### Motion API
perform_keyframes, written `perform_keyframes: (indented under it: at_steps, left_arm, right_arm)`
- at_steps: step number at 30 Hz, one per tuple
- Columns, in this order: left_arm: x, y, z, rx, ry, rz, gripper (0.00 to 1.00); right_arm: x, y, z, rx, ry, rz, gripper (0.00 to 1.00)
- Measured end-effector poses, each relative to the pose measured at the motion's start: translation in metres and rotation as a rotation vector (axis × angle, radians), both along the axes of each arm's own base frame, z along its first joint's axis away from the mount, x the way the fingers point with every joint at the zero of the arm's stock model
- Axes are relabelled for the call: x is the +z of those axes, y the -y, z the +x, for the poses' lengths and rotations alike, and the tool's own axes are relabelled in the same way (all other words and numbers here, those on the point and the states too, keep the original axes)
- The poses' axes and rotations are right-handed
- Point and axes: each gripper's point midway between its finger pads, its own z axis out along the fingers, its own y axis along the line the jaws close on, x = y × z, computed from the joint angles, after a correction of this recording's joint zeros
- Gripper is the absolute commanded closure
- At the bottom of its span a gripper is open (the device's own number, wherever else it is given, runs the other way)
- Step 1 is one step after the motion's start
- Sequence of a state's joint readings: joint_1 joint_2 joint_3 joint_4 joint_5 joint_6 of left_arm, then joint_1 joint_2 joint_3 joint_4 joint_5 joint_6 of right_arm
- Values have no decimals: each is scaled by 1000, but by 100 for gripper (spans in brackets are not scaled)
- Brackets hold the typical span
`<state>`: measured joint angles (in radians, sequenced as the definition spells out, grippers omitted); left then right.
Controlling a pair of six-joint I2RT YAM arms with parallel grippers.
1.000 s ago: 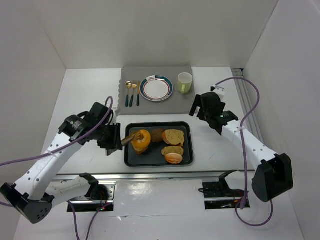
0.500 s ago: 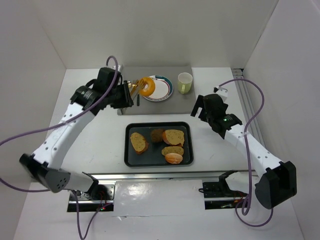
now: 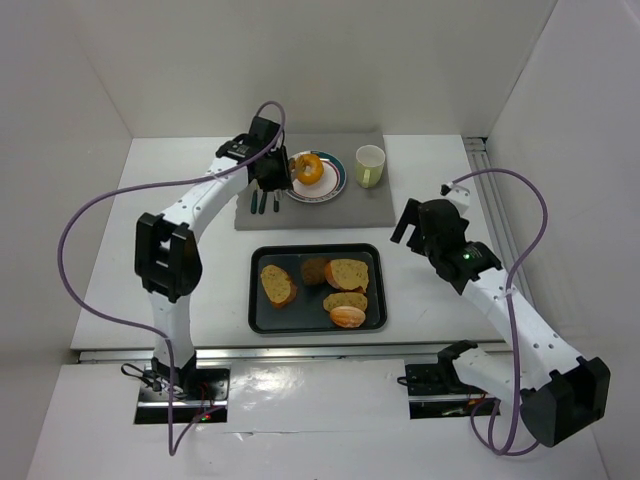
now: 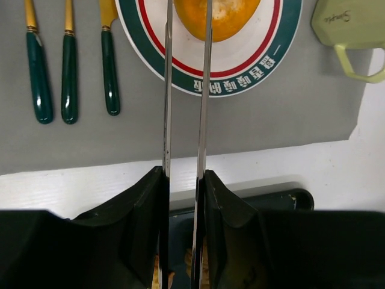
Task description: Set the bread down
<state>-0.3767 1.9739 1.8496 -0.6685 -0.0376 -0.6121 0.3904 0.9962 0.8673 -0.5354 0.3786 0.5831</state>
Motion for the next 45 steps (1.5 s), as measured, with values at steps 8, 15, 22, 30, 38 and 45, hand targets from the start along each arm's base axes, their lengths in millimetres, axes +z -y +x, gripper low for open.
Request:
perform_keyframes:
  at_steps: [8,15,22,30,38,45]
  left_arm:
    - [-17,9,10,3,-33,-15,31]
    - [-1,12,14,3,0,-23,34]
    - [47,-5,-23,12,65,-23,42]
    - [112,-36,-158,-41,200,-78,47]
    - [28,-58,-267,-66,-67,-15,50]
    - [8,-67,-309,-14,-185,-32,50]
  right_arm:
    - [-6,5,-9,-19,-29,-5,1]
    - [-7,7,-12,-27,-37,-10,1]
    - [-7,7,-12,-27,-38,-11,1]
    - [-8,2,-11,-7,-39,1,1]
    - [-24,-10,-7,30,-94,0,1]
    - [-25,-16,-5,47,-94,8,1]
